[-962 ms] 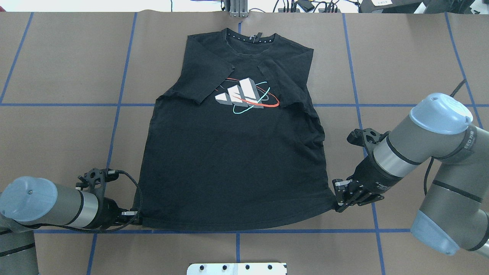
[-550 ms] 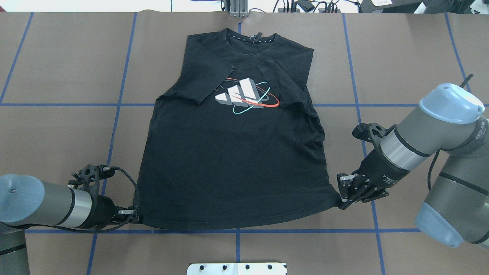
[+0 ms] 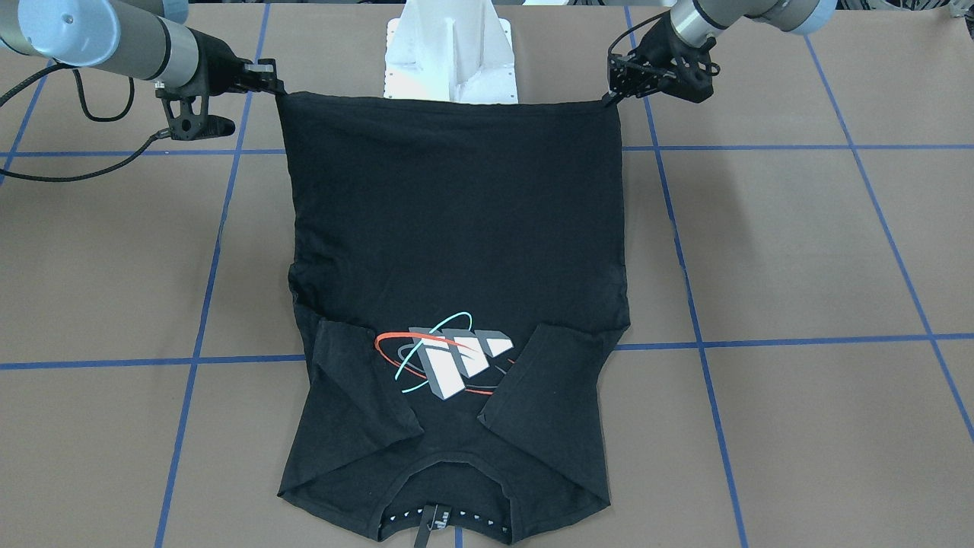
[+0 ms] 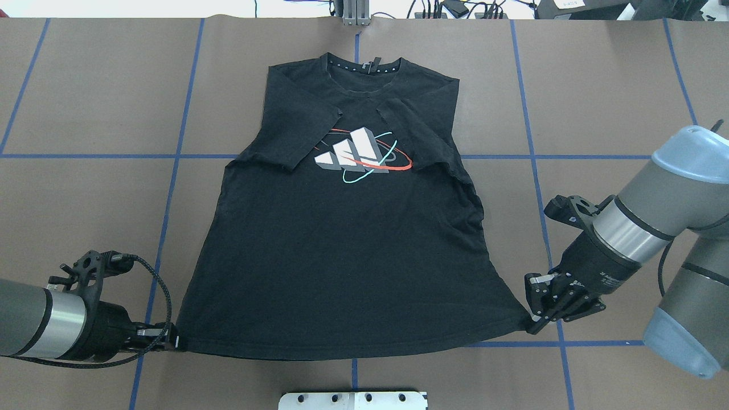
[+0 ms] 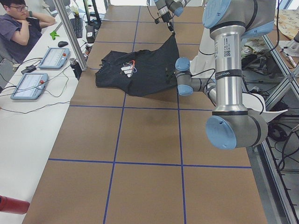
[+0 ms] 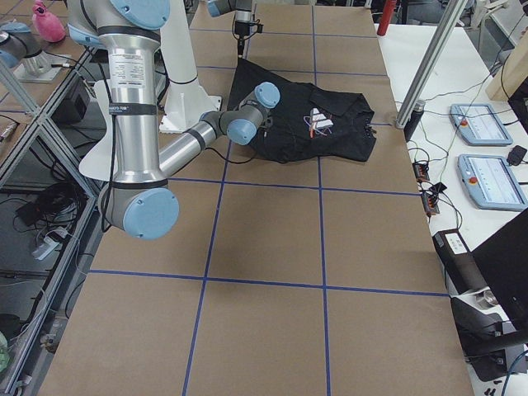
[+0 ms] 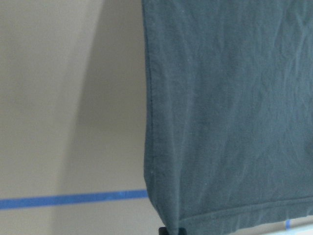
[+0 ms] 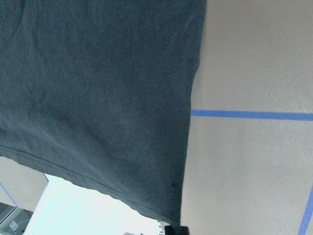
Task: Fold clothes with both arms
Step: 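Lift both hem corners with both grippers and pull them toward the collar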
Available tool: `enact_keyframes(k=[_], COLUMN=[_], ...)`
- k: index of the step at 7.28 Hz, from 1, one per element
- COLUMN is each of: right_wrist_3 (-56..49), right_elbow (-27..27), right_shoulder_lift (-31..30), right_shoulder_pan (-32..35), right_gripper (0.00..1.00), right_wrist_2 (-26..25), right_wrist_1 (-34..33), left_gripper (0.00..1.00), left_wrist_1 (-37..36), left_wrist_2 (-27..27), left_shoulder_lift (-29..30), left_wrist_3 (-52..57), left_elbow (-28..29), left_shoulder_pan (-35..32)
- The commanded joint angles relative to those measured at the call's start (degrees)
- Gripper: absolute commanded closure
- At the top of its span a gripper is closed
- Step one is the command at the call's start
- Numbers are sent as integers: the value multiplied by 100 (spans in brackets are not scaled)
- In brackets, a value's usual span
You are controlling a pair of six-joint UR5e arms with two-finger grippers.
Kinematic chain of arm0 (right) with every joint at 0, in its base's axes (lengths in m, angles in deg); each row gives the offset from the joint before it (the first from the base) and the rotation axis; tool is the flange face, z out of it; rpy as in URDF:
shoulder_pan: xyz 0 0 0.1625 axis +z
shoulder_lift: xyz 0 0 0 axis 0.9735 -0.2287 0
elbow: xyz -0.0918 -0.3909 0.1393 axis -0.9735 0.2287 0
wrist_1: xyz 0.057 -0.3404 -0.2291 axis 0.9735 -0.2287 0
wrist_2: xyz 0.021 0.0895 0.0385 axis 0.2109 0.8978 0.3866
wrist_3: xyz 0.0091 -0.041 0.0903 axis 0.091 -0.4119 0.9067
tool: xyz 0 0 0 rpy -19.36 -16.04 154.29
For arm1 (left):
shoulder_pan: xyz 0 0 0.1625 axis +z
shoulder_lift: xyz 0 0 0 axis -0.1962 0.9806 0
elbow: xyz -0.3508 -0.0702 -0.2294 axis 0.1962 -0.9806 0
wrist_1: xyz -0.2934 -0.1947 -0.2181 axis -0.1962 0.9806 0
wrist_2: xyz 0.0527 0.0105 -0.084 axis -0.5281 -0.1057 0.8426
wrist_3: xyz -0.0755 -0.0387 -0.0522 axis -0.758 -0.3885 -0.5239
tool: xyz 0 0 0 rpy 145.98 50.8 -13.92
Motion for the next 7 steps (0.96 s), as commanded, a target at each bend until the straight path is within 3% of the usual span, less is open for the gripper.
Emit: enact_keyframes(k=[1, 4, 7], right_wrist_3=[3, 3, 3], right_elbow=[-118, -232, -285], right_shoulder_lift=[-331, -576, -551], right_shoulder_pan=[-19, -195, 75], right_gripper=[100, 100, 100], right_wrist_2=[513, 522, 522], right_wrist_1=[5, 5, 5], left_gripper=[100, 100, 100], left_wrist_1=[-140, -334, -395], left_wrist_2=[664, 833, 999], left_shoulder_lift=[-97, -27, 0], left_wrist_3=[-262, -832, -905], left_elbow=[-325, -564, -503], left_shoulder_pan=[54, 720, 452])
